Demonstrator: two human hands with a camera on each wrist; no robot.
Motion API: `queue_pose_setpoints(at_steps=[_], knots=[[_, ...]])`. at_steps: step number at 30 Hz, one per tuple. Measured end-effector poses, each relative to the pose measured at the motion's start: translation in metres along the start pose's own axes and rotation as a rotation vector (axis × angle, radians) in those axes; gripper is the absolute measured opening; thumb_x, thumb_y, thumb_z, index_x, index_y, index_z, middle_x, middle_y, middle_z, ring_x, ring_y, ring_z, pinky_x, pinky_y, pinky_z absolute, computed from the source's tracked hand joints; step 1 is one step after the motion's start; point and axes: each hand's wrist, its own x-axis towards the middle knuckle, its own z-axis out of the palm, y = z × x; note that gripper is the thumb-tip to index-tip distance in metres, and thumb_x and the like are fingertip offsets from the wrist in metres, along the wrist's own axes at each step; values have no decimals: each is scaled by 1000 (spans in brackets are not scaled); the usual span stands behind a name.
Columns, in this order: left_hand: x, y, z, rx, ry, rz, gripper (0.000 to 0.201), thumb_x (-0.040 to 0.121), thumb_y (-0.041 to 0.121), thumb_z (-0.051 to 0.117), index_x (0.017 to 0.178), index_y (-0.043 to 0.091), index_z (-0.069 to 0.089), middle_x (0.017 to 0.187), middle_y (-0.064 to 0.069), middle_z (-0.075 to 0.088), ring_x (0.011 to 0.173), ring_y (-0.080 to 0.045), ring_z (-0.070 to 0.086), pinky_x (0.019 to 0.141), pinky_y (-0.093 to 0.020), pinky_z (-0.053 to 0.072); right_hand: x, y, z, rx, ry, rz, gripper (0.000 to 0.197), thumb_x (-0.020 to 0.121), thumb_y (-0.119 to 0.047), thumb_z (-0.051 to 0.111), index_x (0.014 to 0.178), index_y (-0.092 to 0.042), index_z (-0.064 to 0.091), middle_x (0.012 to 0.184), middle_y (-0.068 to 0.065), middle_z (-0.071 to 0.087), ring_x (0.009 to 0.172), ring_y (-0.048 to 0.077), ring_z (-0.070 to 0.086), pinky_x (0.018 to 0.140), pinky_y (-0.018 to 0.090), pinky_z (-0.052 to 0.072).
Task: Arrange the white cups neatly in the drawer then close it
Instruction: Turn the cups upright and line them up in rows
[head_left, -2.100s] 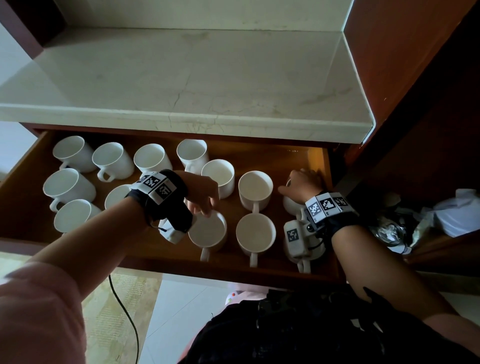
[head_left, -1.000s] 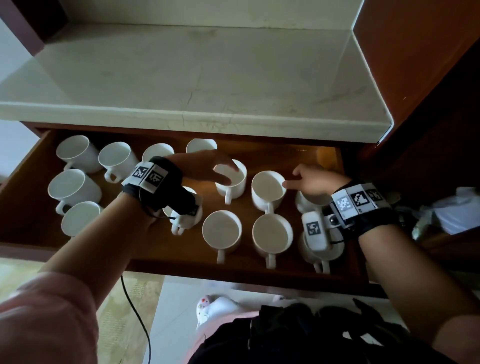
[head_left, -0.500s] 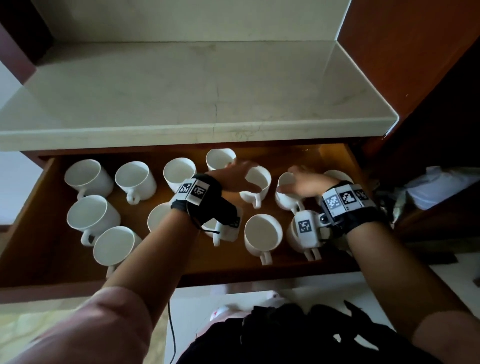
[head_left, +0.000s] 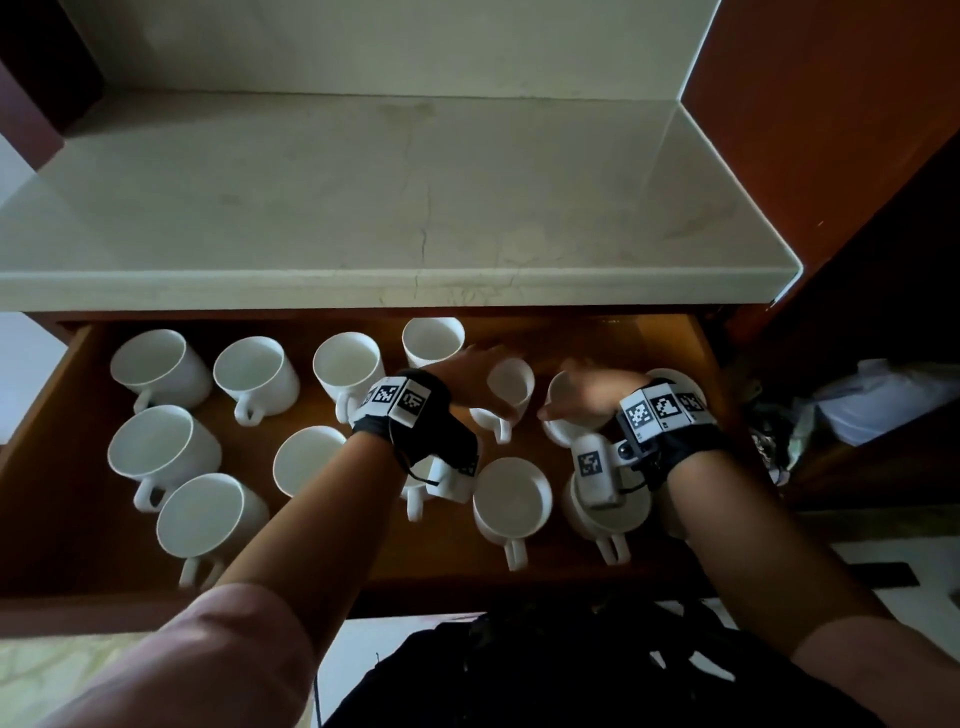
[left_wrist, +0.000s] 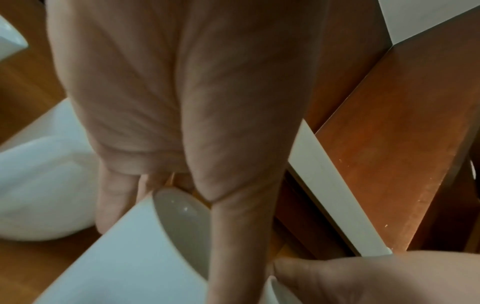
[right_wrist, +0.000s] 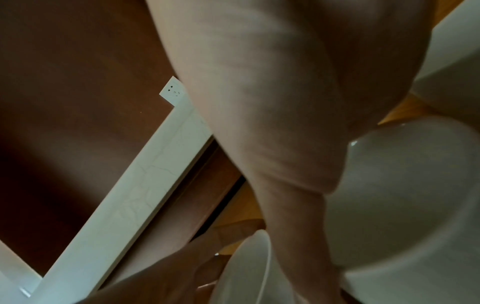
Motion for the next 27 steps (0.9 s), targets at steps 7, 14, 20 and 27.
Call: queue_pose_setpoints(at_steps=[7,14,20,27], knots=[[10,-4,3,25,0,9,92,64,44,82,141,37,32,138,0,45,125,-23,47,100,-42,44,10,9,1,29,-19,-69,89,79,-61,60,145,-15,22,155,11,14,142,30,18,108,41,26],[11,-8,3,67,0,40,90,62,41,85,140,31,42,136,2,52,125,-16,49,99,-29,43,11,11,5,89,60,-107,76,82,-51,65,138,-10,33,144,9,30,130,26,34,89,28,30],[9,-9,4,77,-1,67,92,58,42,87,139,29,45,134,2,54,124,-16,49,102,-31,42,12,12,4,127,15,-118,91,83,-47,65,148,-4,18,153,19,19,140,36,21,113,44,20],[6,-9,7,122,-11,84,92,64,43,84,143,28,39,141,0,48,130,-17,44,104,-30,40,13,13,5,121,12,-123,91,81,-49,66,146,-4,21,150,20,24,137,37,26,111,46,24]])
